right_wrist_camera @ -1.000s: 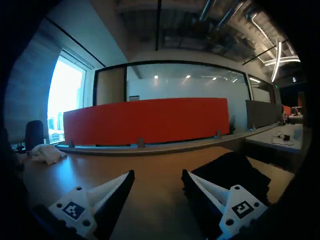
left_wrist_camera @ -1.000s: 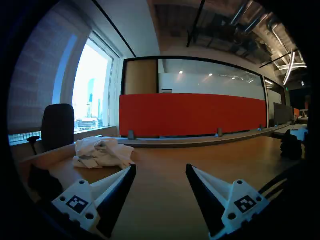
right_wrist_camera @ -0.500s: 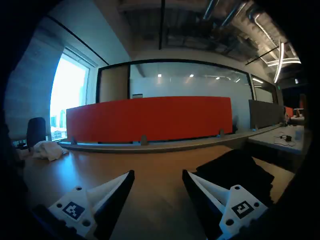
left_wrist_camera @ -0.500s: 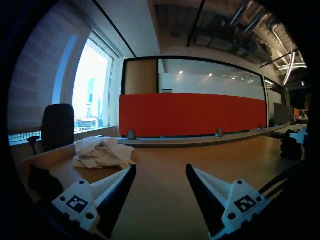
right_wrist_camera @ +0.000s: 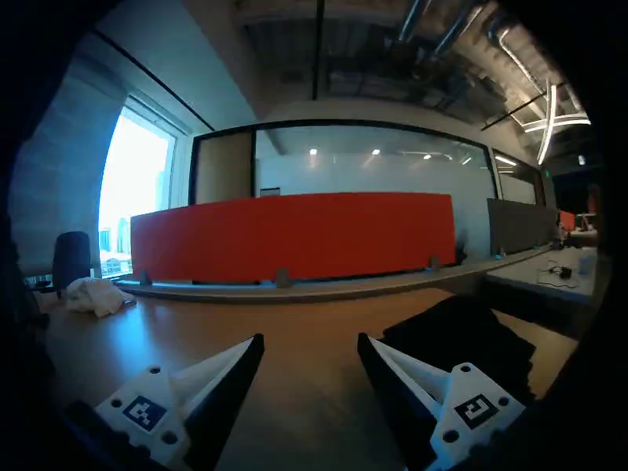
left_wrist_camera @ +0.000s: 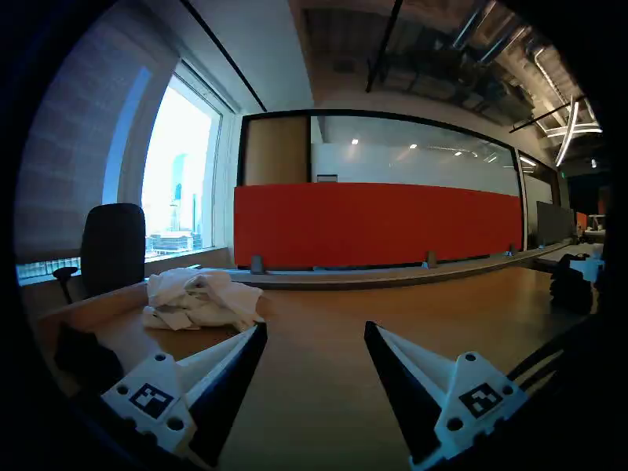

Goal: Fold towel

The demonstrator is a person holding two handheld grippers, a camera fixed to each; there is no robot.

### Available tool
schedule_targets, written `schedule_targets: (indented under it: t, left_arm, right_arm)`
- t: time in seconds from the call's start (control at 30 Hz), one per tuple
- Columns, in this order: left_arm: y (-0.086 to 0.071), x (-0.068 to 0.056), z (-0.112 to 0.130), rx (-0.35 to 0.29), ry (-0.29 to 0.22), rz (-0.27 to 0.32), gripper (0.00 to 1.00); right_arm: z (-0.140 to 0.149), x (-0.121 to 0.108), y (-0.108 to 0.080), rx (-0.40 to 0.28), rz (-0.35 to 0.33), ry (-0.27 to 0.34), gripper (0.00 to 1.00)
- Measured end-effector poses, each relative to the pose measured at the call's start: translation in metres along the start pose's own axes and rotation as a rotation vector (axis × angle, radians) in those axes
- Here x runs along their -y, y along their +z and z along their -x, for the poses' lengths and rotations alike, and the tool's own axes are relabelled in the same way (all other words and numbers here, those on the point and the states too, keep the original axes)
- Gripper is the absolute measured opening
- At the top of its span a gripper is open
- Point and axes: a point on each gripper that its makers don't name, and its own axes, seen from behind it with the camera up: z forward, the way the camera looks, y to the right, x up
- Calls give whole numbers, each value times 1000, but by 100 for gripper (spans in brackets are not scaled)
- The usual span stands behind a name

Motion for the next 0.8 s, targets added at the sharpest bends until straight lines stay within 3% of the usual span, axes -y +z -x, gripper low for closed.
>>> schedule_targets:
  t: [0.3, 0.8]
  left_arm:
    - [0, 0, 0, 0, 0, 0, 92]
    - [0, 0, 0, 0, 0, 0, 92]
  right_arm:
    - [5, 7, 0, 1, -2, -56, 92]
    - [1, 7, 1, 1, 0, -55, 100]
